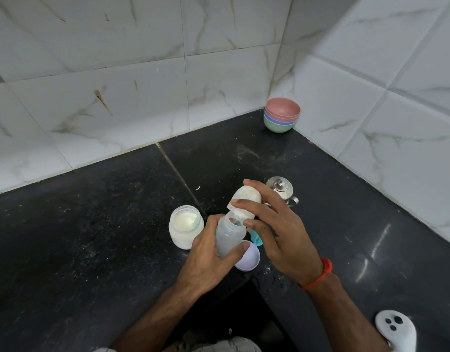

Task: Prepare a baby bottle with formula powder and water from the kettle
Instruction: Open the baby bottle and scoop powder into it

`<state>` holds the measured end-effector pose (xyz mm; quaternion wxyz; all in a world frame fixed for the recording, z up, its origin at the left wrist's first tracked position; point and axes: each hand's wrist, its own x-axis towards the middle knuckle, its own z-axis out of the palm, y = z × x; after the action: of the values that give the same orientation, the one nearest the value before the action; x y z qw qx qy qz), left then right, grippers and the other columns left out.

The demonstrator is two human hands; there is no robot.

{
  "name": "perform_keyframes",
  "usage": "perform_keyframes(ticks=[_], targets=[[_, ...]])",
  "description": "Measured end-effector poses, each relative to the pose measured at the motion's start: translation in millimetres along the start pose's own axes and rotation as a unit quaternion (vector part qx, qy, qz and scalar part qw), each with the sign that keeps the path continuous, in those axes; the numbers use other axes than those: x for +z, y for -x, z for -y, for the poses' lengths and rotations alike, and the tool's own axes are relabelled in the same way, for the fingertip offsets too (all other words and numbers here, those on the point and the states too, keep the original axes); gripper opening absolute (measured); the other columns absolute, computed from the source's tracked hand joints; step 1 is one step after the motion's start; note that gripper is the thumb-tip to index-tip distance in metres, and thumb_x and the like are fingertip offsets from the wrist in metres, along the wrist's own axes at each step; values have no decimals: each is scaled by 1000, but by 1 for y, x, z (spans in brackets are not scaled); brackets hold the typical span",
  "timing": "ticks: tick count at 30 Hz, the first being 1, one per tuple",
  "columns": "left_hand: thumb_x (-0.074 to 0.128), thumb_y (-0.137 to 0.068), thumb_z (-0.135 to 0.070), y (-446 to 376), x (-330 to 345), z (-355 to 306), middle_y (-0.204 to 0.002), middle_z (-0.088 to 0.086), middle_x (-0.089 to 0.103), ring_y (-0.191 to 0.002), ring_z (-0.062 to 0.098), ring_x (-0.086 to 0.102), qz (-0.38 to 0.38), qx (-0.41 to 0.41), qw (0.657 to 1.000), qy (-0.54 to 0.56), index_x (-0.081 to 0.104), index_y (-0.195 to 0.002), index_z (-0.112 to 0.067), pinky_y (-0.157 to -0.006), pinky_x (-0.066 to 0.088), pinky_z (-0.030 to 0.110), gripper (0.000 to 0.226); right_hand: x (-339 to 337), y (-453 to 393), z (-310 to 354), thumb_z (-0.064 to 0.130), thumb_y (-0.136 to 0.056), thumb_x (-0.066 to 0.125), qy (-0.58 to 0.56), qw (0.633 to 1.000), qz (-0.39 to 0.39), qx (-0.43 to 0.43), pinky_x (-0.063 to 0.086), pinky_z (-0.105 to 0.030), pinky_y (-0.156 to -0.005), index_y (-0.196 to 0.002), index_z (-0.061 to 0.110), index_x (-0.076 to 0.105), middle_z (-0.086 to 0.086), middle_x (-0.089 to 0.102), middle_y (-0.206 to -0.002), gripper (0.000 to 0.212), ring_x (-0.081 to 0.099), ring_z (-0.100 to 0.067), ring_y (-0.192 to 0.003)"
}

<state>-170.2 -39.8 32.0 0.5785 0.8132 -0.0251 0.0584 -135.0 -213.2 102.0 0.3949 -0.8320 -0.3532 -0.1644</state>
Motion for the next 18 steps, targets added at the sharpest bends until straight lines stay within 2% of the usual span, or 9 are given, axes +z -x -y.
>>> perform_keyframes(ticks=[6,9,13,18], targets=[[73,-73,-67,0,3,-3,-118,-23,63,-114,0,62,2,2,1000,2,46,-121,-48,-85,57,16,59,-7,0,9,-19,-90,63,-17,1000,-24,-1,43,-11,-107,-127,11,68,-18,48,-151,48,43,2,-141],[74,-75,-65,0,4,-4,-118,-28,62,-113,-1,62,5,8,1000,6,46,-120,-49,-85,56,14,55,-4,0,10,-21,-89,63,-14,999,-28,-9,41,-9,-108,-126,7,68,-20,48,-150,47,39,5,-143],[73,-76,-65,0,6,-3,-121,-35,57,-115,-3,60,3,10,1000,5,43,-120,-54,-86,55,14,55,-4,2,8,-17,-91,63,-14,1000,-27,-6,41,-13,-110,-125,8,70,-17,49,-152,43,40,1,-145],[75,-77,-64,-1,7,0,-119,-30,60,-113,1,62,4,7,1000,6,45,-123,-49,-89,60,27,56,-3,5,7,-28,-85,63,-8,999,-39,-16,44,-21,-111,-120,5,73,-18,49,-152,49,44,-8,-145]])
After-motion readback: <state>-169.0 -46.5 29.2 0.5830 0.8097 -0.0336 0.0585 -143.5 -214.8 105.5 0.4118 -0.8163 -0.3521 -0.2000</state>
